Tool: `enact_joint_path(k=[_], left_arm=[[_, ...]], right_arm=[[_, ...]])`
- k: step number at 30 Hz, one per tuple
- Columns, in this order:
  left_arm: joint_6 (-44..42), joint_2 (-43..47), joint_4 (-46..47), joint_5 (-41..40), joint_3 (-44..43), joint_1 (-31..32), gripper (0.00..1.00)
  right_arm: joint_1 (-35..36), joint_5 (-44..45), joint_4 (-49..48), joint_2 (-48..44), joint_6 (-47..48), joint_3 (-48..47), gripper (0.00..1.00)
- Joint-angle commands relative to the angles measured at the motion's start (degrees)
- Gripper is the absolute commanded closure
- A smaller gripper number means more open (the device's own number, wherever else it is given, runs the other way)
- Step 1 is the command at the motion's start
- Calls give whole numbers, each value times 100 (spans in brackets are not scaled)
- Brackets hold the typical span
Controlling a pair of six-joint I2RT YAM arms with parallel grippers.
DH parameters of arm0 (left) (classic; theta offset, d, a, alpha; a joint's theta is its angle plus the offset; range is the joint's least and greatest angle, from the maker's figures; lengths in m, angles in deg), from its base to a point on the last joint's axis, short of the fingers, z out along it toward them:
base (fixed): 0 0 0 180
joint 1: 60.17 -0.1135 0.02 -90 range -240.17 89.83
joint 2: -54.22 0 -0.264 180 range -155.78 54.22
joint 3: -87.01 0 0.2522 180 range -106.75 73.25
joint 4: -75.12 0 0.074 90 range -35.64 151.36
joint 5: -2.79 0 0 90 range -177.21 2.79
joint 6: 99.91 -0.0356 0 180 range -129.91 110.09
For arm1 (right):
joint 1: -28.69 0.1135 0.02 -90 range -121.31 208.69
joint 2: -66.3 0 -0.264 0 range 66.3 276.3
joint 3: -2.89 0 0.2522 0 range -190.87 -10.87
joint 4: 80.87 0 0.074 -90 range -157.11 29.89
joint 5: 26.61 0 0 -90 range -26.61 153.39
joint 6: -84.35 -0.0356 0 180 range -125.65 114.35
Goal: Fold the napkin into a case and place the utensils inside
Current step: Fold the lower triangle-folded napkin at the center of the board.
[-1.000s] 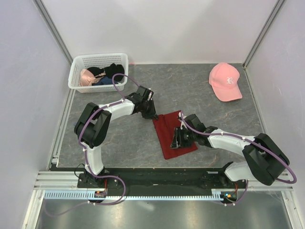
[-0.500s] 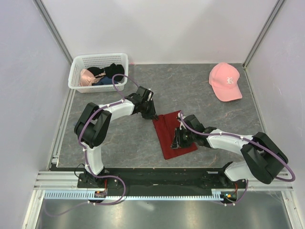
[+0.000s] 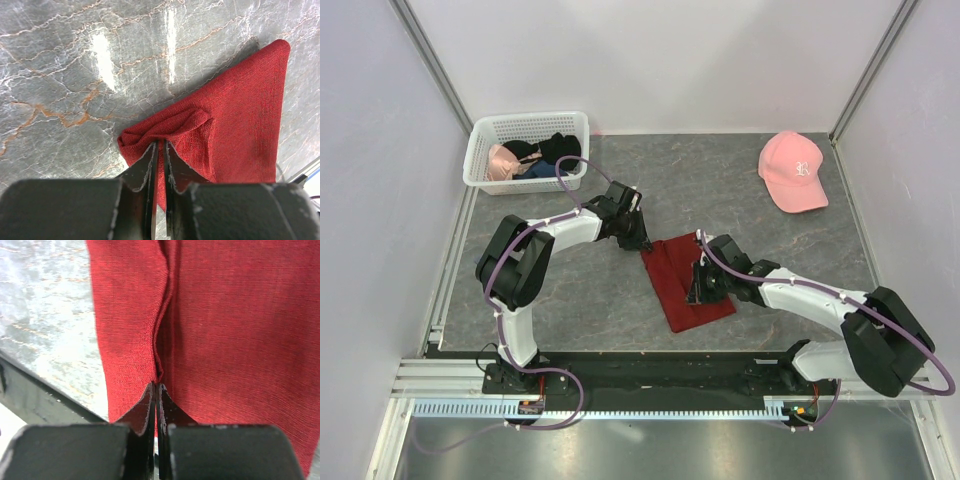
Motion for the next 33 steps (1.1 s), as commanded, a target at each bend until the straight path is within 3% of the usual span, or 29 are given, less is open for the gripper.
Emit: enact_joint_path(k=[1, 9, 15, 20, 33], left_arm=[[193, -44, 229, 119, 44, -11, 87], [333, 202, 535, 250, 280, -11, 86], [395, 500, 651, 479, 430, 42, 76], [456, 685, 747, 462, 641, 174, 77], [667, 71, 958, 454, 229, 350, 78]], right_arm=[[13, 370, 189, 47, 130, -169, 100], [22, 476, 83, 153, 77, 15, 100], [13, 546, -66, 355, 69, 86, 100], [22, 555, -93, 311, 34, 130, 100], [13, 712, 153, 39, 69, 33, 100]])
